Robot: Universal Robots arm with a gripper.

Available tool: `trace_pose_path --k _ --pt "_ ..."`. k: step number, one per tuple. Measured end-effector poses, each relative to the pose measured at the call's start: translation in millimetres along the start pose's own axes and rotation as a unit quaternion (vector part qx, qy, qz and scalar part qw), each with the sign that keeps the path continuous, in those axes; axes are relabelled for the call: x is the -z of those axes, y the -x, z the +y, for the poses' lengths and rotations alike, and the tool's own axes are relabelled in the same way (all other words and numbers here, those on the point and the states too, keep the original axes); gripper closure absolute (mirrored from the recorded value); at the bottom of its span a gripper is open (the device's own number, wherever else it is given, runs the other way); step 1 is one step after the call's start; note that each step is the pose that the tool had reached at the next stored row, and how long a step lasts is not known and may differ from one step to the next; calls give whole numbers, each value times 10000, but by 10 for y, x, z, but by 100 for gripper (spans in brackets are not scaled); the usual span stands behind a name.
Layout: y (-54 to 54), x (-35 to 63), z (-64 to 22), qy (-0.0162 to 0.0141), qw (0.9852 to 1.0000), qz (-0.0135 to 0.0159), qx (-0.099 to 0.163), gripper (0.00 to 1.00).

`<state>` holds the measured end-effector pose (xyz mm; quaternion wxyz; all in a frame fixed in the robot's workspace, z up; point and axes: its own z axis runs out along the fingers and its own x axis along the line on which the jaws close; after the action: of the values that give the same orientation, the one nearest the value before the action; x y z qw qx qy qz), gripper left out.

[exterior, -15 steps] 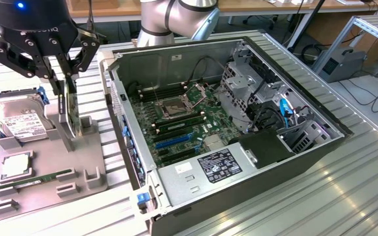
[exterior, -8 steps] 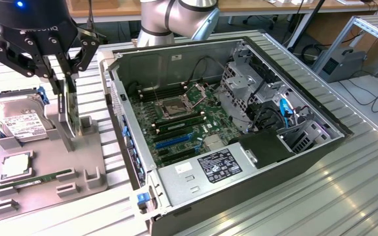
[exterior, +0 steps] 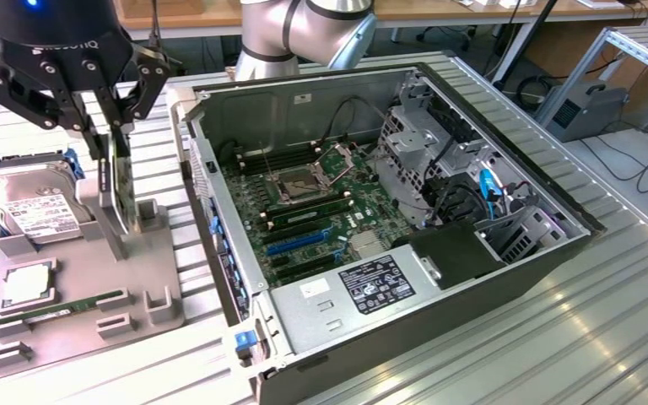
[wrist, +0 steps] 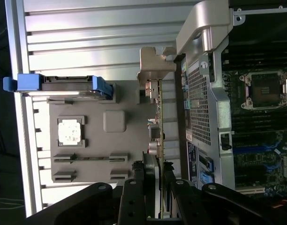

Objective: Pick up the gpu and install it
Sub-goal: 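Pick up the gpu and move the gpu toward the slot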

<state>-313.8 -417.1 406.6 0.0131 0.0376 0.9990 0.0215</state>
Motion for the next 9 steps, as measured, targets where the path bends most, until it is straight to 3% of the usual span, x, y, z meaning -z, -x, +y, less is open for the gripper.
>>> trace_pose_path --k 9 --pt "1 35 2 0 10000 0 0 73"
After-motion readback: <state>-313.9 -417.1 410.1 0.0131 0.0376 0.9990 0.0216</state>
